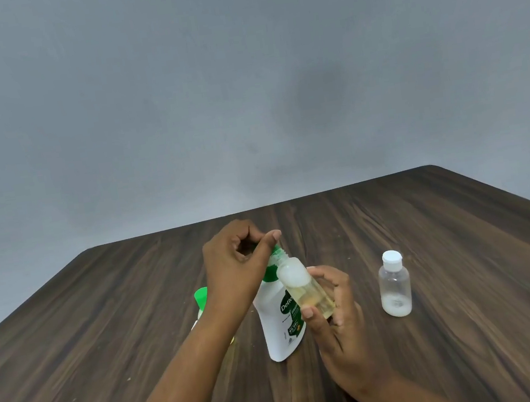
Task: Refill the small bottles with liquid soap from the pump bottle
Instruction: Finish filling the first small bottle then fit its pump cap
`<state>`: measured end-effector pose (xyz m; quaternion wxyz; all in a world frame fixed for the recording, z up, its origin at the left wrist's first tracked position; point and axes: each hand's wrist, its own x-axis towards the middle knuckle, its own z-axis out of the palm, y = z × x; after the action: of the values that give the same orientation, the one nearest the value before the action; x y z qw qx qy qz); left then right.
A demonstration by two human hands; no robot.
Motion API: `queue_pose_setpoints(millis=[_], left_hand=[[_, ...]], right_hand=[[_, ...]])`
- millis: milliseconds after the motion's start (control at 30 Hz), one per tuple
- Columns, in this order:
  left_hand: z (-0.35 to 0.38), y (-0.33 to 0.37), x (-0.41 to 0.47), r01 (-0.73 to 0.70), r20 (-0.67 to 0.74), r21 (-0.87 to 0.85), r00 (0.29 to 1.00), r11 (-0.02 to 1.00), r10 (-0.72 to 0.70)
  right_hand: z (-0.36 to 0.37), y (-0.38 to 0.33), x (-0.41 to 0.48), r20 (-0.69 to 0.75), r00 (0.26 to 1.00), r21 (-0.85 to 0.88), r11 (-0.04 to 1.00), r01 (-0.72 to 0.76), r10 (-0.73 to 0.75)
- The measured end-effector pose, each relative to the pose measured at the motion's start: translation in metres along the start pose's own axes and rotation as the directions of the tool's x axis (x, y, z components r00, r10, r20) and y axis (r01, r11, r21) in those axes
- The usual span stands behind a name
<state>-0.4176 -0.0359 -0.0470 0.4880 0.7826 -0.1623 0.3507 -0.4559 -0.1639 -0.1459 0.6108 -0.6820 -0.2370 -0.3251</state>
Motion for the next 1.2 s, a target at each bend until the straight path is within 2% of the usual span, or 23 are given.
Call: queue_pose_setpoints(millis=[200, 433, 767, 933, 1200], left_hand=[[0.001, -0.002, -0.005, -0.005, -0.035, -0.020, 0.999, 1.000, 0.004], [-0.004, 0.006, 0.009, -0.045, 0.037, 0.031, 0.998, 0.999, 0.044], [0.003, -0.003, -0.005, -0.043, -0.074, -0.022, 0.996, 0.999, 0.042], [-0.002, 0.005, 0.003, -0.085, -0.028, 0.037, 0.996, 0.996, 0.086], [0.002, -0.006, -0.009, -0.016, -0.056, -0.051, 0.998, 0.999, 0.013]], right_hand=[[0.000, -0.001, 0.001, 0.000, 1.000, 0.011, 1.000, 0.008, -0.008], [0.002, 0.000, 0.004, 0.005, 1.000, 0.006, 1.000, 0.006, -0.006], [0.001, 0.001, 0.001, 0.011, 1.000, 0.032, 0.999, 0.000, 0.000], [0.002, 0.000, 0.002, -0.005, 1.000, -0.002, 1.000, 0.018, -0.018], [0.002, -0.001, -0.002, 0.015, 1.000, 0.043, 0.999, 0.000, -0.001]])
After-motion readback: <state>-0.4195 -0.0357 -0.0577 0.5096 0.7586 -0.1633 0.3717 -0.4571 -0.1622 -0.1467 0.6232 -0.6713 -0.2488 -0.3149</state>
